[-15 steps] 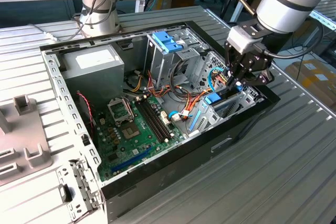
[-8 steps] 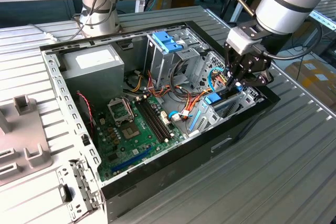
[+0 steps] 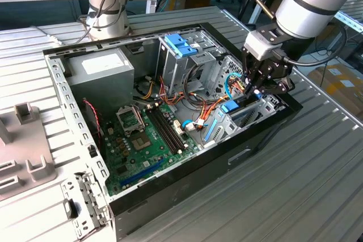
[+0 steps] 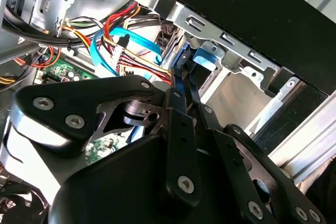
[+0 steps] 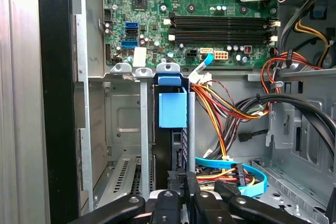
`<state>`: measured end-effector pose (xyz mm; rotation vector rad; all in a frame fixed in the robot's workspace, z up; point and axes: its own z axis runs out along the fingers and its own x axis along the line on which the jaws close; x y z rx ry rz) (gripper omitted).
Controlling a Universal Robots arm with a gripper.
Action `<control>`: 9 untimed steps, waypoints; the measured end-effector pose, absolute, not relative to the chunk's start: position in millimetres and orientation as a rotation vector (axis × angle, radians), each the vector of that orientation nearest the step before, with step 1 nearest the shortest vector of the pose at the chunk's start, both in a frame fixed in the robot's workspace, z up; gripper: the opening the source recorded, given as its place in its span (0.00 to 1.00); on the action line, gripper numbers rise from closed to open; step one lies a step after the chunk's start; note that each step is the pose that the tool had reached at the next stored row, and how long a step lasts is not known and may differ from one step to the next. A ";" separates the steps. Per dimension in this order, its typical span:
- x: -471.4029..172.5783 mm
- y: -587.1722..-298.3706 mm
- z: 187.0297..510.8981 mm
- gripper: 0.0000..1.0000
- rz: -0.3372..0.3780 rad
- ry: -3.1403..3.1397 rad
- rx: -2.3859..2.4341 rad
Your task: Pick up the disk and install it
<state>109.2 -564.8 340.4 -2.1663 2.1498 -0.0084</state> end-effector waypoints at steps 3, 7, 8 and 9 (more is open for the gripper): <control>109.2 -564.8 340.3 0.17 -0.008 2.150 -2.166; 109.2 -564.8 340.2 0.31 -0.008 2.150 -2.166; 109.2 -564.8 340.2 0.31 -0.008 2.150 -2.166; 109.2 -564.8 340.2 0.31 -0.008 2.150 -2.166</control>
